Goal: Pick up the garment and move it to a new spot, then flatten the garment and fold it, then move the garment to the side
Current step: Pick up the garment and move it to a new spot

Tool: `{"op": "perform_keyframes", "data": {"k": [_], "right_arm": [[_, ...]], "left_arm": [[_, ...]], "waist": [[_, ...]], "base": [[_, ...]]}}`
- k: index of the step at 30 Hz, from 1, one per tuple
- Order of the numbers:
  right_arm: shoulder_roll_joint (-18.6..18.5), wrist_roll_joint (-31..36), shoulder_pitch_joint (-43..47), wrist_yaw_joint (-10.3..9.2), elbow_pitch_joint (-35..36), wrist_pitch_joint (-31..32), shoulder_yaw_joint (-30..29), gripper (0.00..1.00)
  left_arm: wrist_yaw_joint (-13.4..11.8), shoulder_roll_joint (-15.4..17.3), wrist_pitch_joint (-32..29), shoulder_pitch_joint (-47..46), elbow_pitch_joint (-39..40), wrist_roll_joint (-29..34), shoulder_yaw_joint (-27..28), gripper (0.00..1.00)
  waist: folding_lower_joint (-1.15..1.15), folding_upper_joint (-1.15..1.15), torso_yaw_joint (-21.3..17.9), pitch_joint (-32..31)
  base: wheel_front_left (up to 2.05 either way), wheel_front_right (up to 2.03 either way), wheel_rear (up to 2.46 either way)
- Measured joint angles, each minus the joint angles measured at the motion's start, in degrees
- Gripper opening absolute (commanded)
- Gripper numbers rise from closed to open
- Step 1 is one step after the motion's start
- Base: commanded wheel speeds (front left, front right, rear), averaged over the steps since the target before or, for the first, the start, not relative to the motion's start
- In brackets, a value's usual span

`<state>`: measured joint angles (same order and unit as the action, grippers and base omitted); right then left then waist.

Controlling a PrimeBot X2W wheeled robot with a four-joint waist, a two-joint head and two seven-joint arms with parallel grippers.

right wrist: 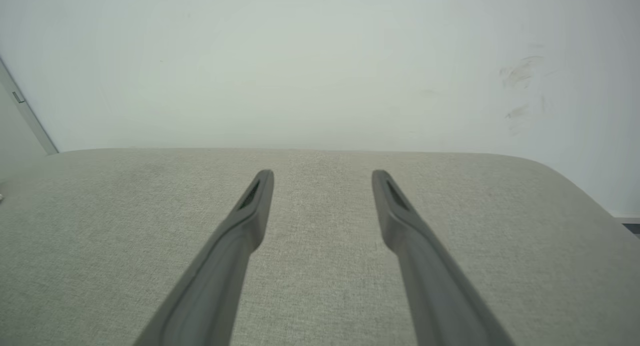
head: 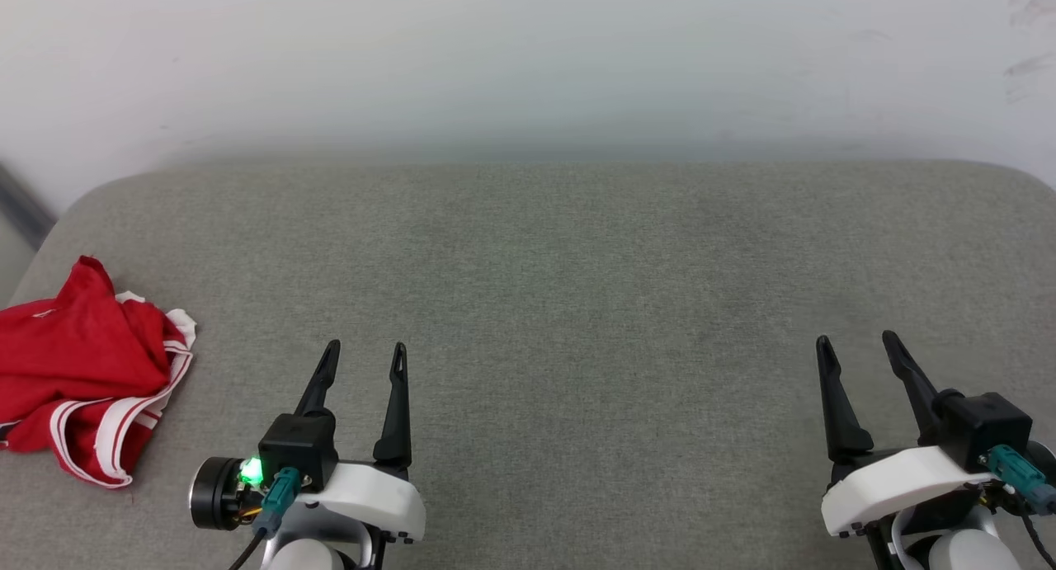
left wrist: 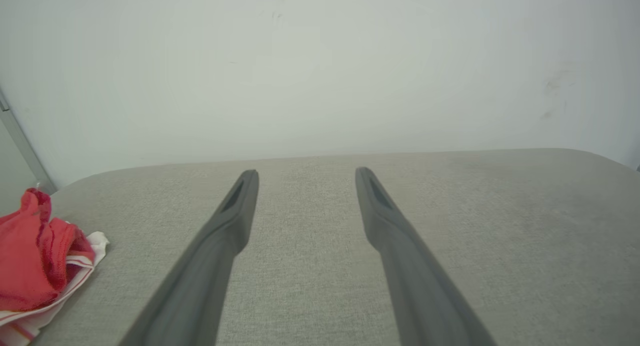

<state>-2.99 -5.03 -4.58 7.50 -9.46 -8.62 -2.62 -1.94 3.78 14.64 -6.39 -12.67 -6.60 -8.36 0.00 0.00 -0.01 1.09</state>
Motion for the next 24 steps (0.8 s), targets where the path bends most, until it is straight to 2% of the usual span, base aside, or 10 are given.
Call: {"op": "perform_keyframes", "data": {"k": [9, 24], "right_arm": [[0.0, 1.0, 0.2, 0.00, 0.5, -0.5, 0.9, 1.00], [0.1, 1.2, 1.0, 0.01, 4.3, -0.2, 4.8, 1.00]], "left_arm": [[-0.2, -0.5, 0.4, -0.9, -0.4, 0.0, 0.7, 1.00], [-1.3, -0.6, 0.4, -0.5, -1.1, -1.1, 5.4, 1.00]], "waist": [[0.00, 0.00, 4.8, 0.2], [0.00, 0.00, 19.3, 0.9]], "base": [[0.00, 0.00, 0.00], [0.00, 0.00, 0.00]]}}
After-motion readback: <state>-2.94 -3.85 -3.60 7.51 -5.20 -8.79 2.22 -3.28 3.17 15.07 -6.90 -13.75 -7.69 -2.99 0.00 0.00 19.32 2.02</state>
